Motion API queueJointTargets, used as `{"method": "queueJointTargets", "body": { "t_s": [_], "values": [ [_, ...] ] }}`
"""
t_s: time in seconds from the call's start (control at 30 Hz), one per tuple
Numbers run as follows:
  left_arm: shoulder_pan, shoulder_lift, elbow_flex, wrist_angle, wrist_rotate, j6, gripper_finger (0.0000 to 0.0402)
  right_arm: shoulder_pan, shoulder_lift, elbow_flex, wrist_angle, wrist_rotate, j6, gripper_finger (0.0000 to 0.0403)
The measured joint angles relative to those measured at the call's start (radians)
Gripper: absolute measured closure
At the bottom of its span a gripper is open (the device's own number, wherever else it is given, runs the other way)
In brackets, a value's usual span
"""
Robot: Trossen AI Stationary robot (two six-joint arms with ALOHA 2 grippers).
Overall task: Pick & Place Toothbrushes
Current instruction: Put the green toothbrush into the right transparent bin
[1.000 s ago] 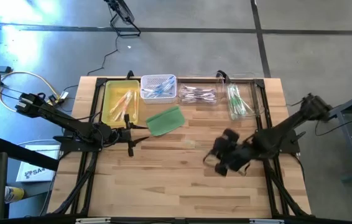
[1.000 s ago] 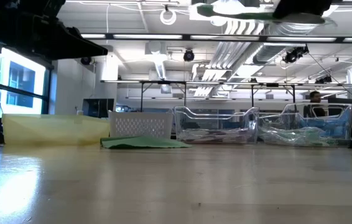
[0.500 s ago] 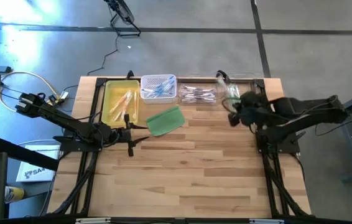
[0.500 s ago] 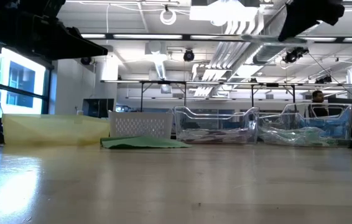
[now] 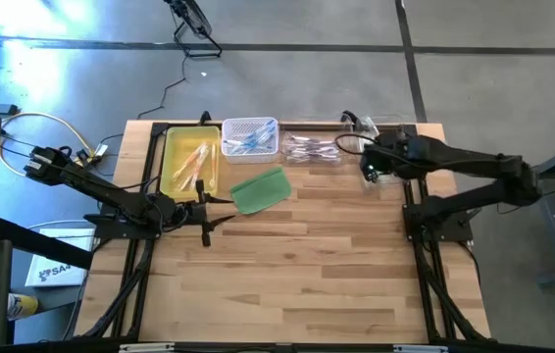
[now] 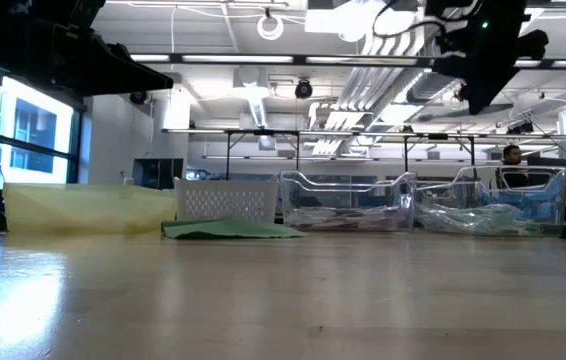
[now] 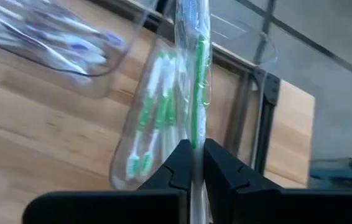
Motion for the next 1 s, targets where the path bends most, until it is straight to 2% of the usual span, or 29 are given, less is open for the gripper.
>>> {"method": "queueJointTargets", "body": {
  "t_s": [0.63,1.0],
  "values": [
    [0.0,0.0,0.0,0.0,0.0,0.0,0.0224,-0.286,0.319,0.0,0.084,-0.078,-0.279,0.0388],
    [0.0,0.0,0.0,0.0,0.0,0.006,0.0224,-0.407,0.389,0.0,0.175,-0.128,-0.398,0.0388]
  ]
}}
